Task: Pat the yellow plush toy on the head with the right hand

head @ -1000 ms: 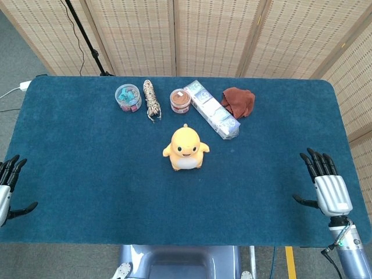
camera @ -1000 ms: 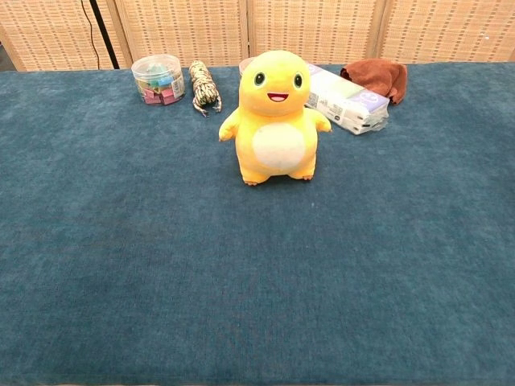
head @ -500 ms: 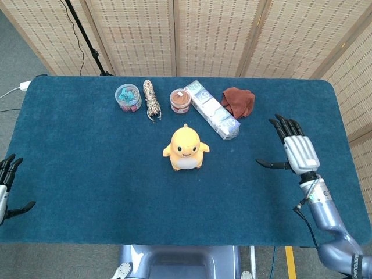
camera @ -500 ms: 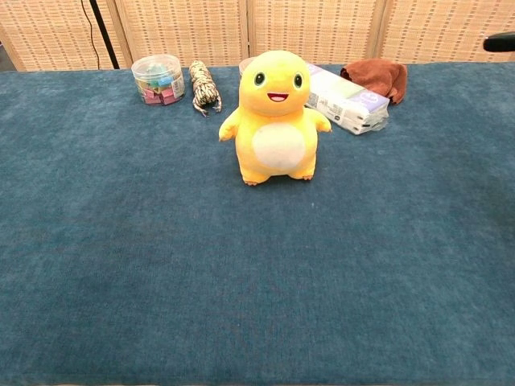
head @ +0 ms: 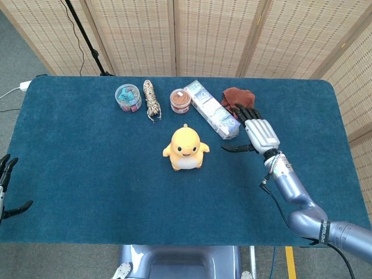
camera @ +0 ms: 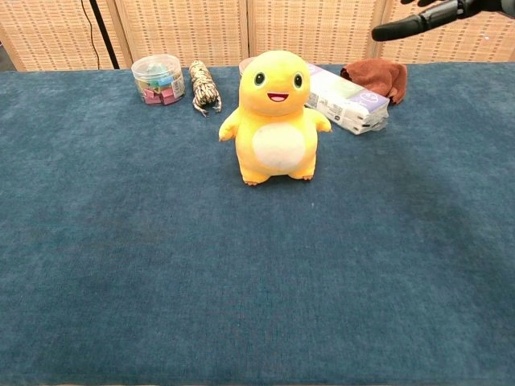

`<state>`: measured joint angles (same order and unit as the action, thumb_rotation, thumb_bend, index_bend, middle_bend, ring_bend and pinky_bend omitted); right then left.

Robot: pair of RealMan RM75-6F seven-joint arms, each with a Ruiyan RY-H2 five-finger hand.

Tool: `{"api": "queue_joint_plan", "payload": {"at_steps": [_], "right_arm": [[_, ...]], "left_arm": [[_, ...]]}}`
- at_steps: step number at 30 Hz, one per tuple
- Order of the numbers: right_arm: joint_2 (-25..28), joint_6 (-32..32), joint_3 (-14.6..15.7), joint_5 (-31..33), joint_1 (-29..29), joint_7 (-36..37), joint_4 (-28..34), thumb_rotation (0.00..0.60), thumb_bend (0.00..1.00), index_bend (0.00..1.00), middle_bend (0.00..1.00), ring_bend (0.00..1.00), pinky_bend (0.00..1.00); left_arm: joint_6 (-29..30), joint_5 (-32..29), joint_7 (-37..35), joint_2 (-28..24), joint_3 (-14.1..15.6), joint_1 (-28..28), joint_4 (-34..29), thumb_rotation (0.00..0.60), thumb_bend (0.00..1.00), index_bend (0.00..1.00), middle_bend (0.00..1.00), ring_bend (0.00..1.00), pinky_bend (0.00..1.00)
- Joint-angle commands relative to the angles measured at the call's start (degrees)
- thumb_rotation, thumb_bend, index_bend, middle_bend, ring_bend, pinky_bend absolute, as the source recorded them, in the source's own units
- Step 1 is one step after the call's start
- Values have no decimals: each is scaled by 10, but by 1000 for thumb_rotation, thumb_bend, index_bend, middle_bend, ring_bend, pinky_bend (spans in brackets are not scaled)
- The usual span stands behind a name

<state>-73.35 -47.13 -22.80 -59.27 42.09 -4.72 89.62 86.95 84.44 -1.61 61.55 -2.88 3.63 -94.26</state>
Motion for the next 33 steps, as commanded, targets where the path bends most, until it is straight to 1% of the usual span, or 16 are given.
{"api": "queue_joint_plan", "payload": {"at_steps": [1,4,9,14,17,22,26,30,33], "right_arm": [[-8,13,-12,14,22,4,1,246,0,0,0,0,0],[-15,29,-23,25,46,9,3,246,0,0,0,0,0],[-29,52,-31,47,85,9,-3,246,0,0,0,0,0],[-52,75,-34,75,131,-2,-29,245,0,0,0,0,0],[-68,78,-28,84,152,-14,-42,245,0,0,0,0,0],[-115,83,-6,98,193,-46,-100,245,0,0,0,0,0],[-136,73,7,100,207,-62,-120,246,0,0,0,0,0],[-153,68,11,102,215,-62,-133,244,0,0,0,0,0],[-169,80,9,111,225,-51,-155,245,0,0,0,0,0]], "left_arm": [[-2,-2,3,1,-1,1,0,600,0,0,0,0,0],[-4,-6,6,2,-2,1,-1,600,0,0,0,0,0],[-3,-12,8,3,-5,0,-1,600,0,0,0,0,0],[0,-13,7,3,-6,-2,-2,600,0,0,0,0,0],[4,-13,5,3,-7,-4,-3,600,0,0,0,0,0],[4,-13,5,3,-8,-4,-2,600,0,0,0,0,0],[5,-14,2,2,-9,-5,-3,600,0,0,0,0,0],[5,-14,3,3,-9,-6,-3,600,0,0,0,0,0],[2,-14,5,3,-8,-5,-3,600,0,0,0,0,0]]}}
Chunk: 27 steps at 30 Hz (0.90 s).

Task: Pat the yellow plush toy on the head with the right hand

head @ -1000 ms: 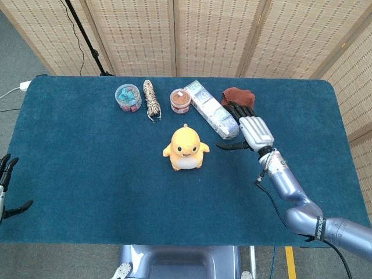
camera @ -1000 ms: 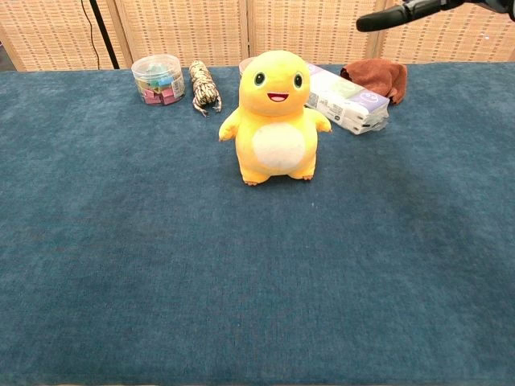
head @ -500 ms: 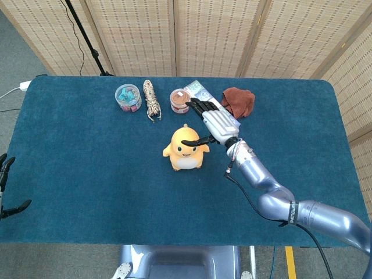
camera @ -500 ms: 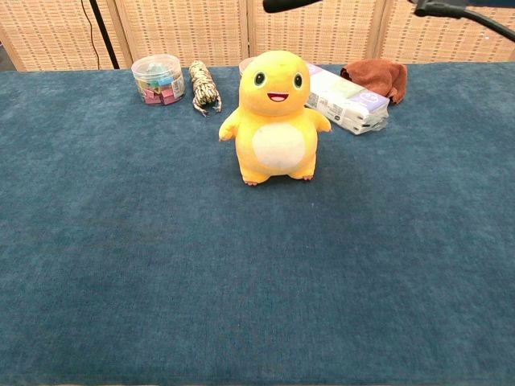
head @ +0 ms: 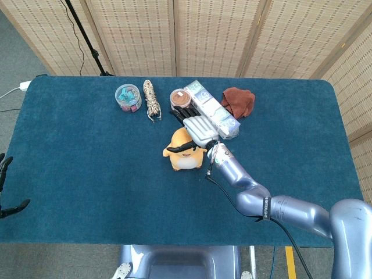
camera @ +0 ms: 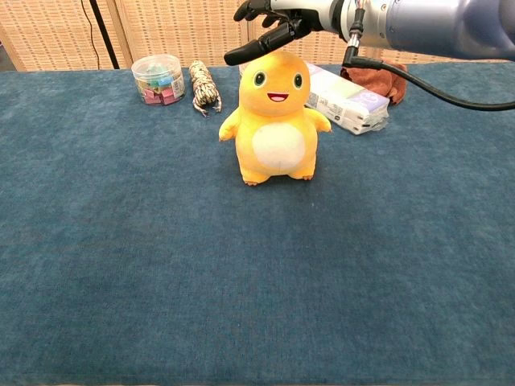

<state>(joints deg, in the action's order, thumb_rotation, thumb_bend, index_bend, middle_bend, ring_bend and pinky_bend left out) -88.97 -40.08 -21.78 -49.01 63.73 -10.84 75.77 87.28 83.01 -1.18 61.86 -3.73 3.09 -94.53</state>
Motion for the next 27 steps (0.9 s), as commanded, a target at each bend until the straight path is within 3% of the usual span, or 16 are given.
{"api": "queue_joint_plan", "payload": {"at_steps": [1,17,27], "right_arm": [[-15,11,-1,9,10,12,-20,246,0,0,0,0,0],[-43,16,10,-9,24,32,-49,245,0,0,0,0,0],[-90,22,45,-29,30,21,-99,245,0,0,0,0,0]], "left_arm": [[-1,0,1,0,0,0,-1,600,0,0,0,0,0],[-1,-4,-2,0,-2,-1,0,600,0,0,0,0,0],[2,-1,-9,-2,-2,-4,1,600,0,0,0,0,0]]}}
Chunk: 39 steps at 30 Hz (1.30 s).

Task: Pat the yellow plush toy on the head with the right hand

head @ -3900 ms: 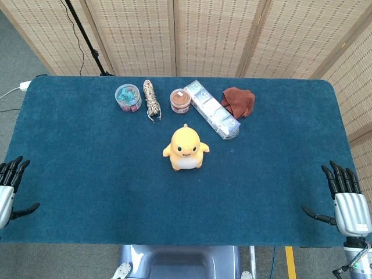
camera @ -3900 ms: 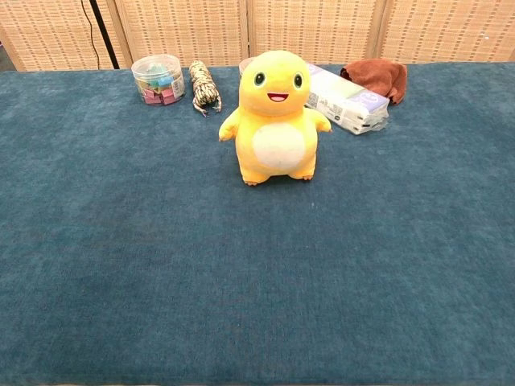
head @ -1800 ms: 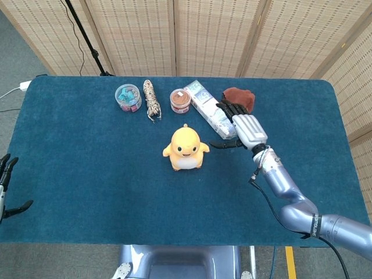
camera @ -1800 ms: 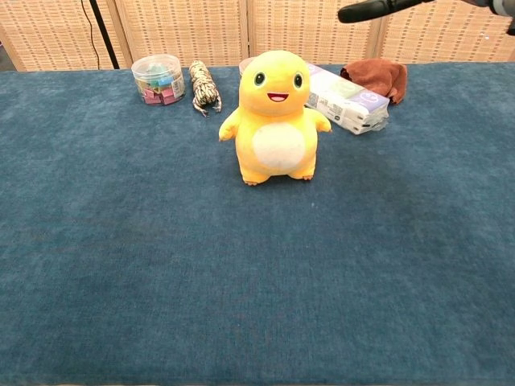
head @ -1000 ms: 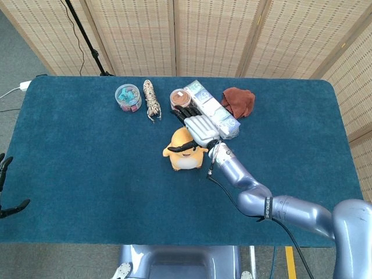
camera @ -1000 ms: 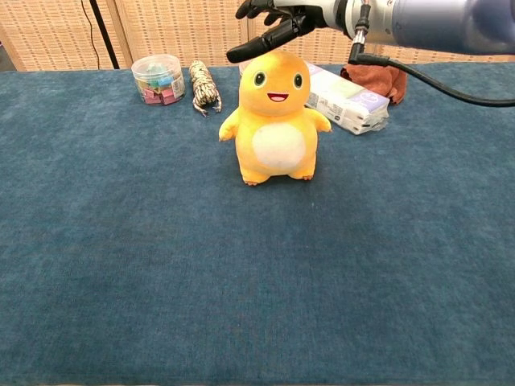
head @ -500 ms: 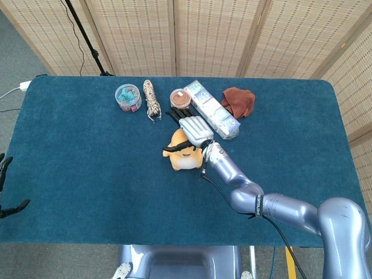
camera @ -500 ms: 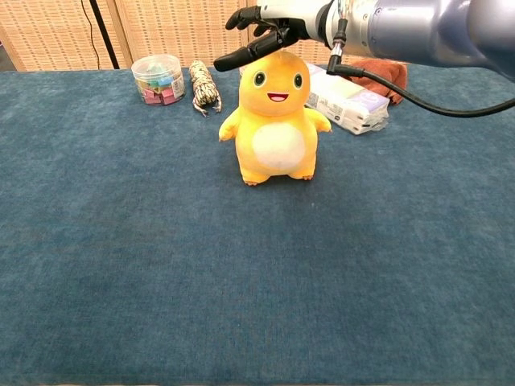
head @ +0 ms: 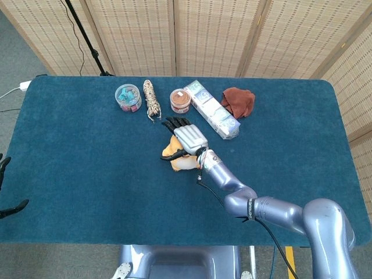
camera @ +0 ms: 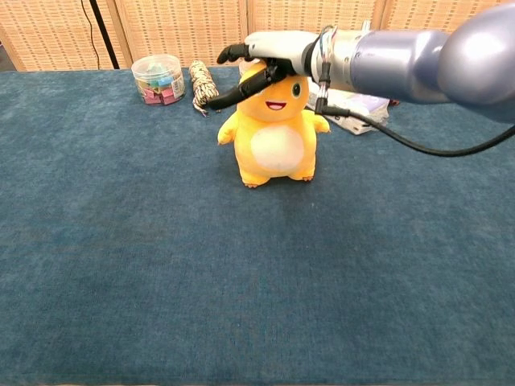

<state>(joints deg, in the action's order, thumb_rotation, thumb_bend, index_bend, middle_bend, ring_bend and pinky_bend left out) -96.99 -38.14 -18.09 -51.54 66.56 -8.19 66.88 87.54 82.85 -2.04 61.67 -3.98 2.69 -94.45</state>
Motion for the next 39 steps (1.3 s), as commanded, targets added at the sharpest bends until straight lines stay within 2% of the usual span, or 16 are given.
{"api": "queue_joint_plan", "payload": {"at_steps": [1,7,24,29,39], "right_arm": [[-14,4,11,-3,3,-9,-17,245,0,0,0,0,0],[-34,-2,25,-8,1,-24,-43,246,0,0,0,0,0],[-46,-39,29,-33,-13,-51,-57,246,0,0,0,0,0],[-34,-56,14,-37,-16,-54,-42,245,0,0,0,0,0],[40,-93,-28,-32,-29,-60,51,244,0,0,0,0,0]], "left_arm": [[-1,1,-1,0,1,0,0,600,0,0,0,0,0],[1,1,-3,-1,0,-2,0,600,0,0,0,0,0],[6,8,-10,-3,2,-5,1,600,0,0,0,0,0],[7,10,-15,-4,3,-6,2,600,0,0,0,0,0],[7,11,-17,-6,3,-6,2,600,0,0,0,0,0]]}}
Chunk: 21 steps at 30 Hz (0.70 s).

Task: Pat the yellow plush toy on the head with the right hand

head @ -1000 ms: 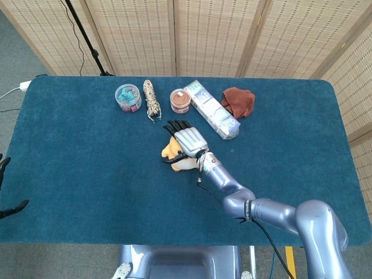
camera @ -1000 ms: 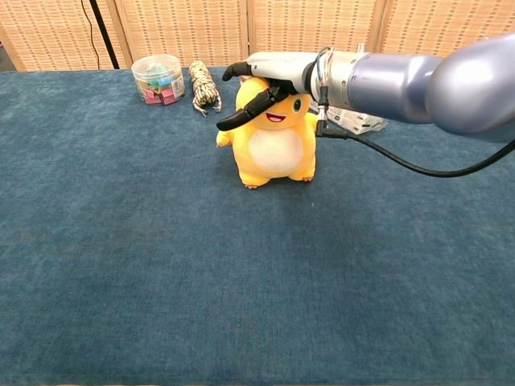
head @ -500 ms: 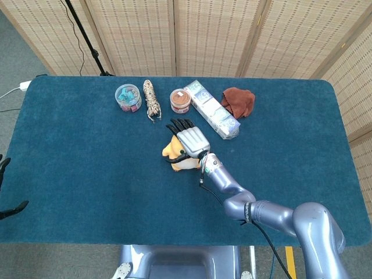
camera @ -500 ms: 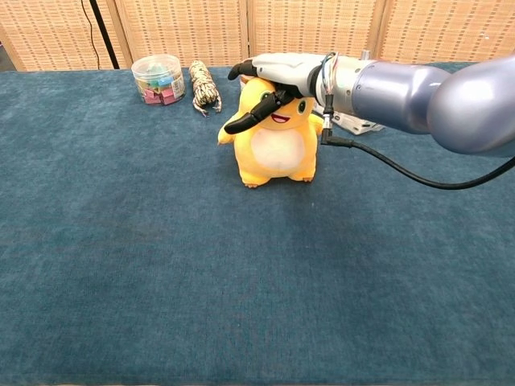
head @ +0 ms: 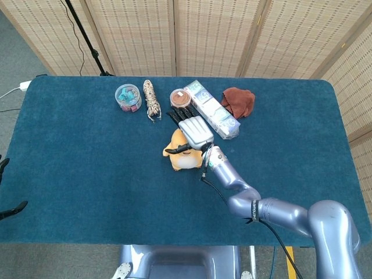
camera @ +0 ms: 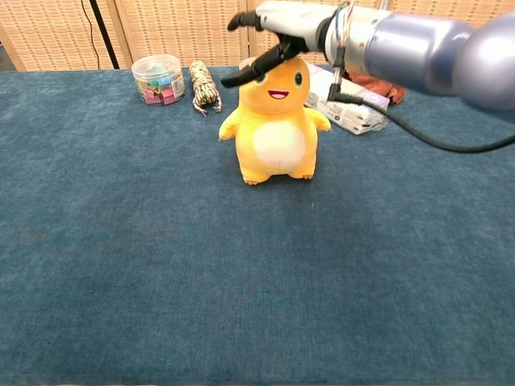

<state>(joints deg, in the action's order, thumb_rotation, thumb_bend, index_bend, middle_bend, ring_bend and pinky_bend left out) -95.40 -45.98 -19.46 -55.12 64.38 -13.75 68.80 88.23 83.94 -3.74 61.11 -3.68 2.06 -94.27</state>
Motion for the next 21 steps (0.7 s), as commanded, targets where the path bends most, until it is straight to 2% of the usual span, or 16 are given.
{"api": "queue_joint_plan", "payload": {"at_steps": [1,3,6,13,21], "right_arm": [[35,-21,-18,5,-10,-8,45,243,0,0,0,0,0],[66,-48,-29,7,-22,-18,76,242,0,0,0,0,0],[111,-80,-24,11,-47,-45,134,239,0,0,0,0,0],[183,-177,21,-25,-132,-71,230,210,0,0,0,0,0],[222,-273,83,-83,-225,-84,269,228,0,0,0,0,0]], "left_arm": [[0,1,0,0,1,0,0,600,0,0,0,0,0],[-1,4,0,0,3,0,0,600,0,0,0,0,0],[-1,8,-2,-1,4,0,0,600,0,0,0,0,0],[-4,15,-6,-3,8,1,1,600,0,0,0,0,0],[-2,25,-15,-6,12,0,3,600,0,0,0,0,0]]}}
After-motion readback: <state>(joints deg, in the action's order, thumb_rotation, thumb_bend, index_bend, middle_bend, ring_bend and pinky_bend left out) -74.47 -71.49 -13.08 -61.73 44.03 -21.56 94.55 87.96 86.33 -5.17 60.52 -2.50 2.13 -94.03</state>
